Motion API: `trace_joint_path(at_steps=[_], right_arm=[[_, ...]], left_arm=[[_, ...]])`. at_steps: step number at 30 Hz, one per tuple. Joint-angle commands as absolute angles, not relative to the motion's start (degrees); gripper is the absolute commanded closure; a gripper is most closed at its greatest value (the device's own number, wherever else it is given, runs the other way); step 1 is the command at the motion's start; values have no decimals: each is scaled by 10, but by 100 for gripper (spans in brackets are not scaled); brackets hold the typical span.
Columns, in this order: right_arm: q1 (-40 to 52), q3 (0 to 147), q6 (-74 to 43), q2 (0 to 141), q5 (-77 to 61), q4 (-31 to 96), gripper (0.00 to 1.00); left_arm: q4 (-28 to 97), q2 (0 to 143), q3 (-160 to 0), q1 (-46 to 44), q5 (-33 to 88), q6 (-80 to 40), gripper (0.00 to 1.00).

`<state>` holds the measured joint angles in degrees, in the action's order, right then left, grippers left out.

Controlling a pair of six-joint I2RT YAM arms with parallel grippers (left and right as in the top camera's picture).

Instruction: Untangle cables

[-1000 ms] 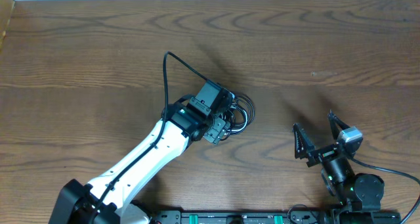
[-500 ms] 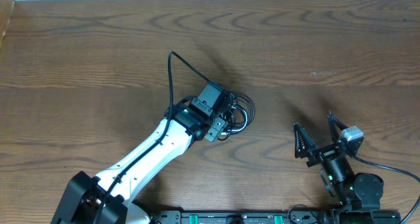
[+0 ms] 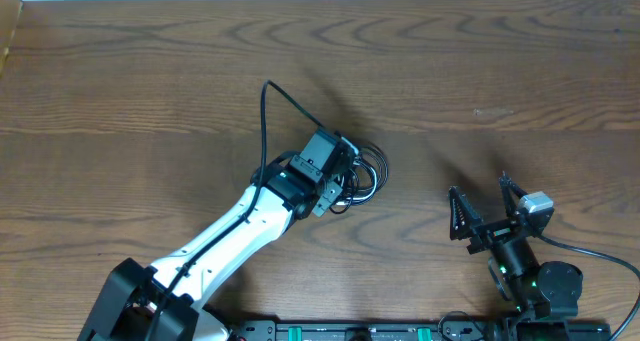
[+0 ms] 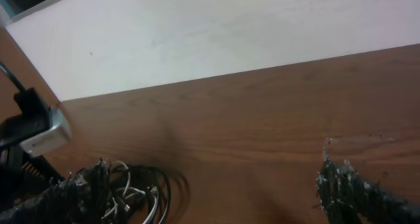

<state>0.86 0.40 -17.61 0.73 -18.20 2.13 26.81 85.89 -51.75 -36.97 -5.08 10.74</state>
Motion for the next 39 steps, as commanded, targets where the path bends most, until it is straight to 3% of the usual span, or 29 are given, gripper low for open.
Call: trace_joint_path(at_steps=[1,7,13,27,39], right_arm=[[1,8,-182,5,-170,25,1],[1,8,-182,5,-168,29,1],[1,8,-182,5,-164,39,1],[1,8,-182,5,-160,39,1],[1,8,-182,5,-149,39,1]], left_arm=[[262,862,-508,-369,-58,113,65],[249,865,-508,-369,-58,113,67],[242,900,-508,-369,-58,113,92],[228,913,-509,-369,-54,102,93],[260,736,-509,-369,-54,98,93]])
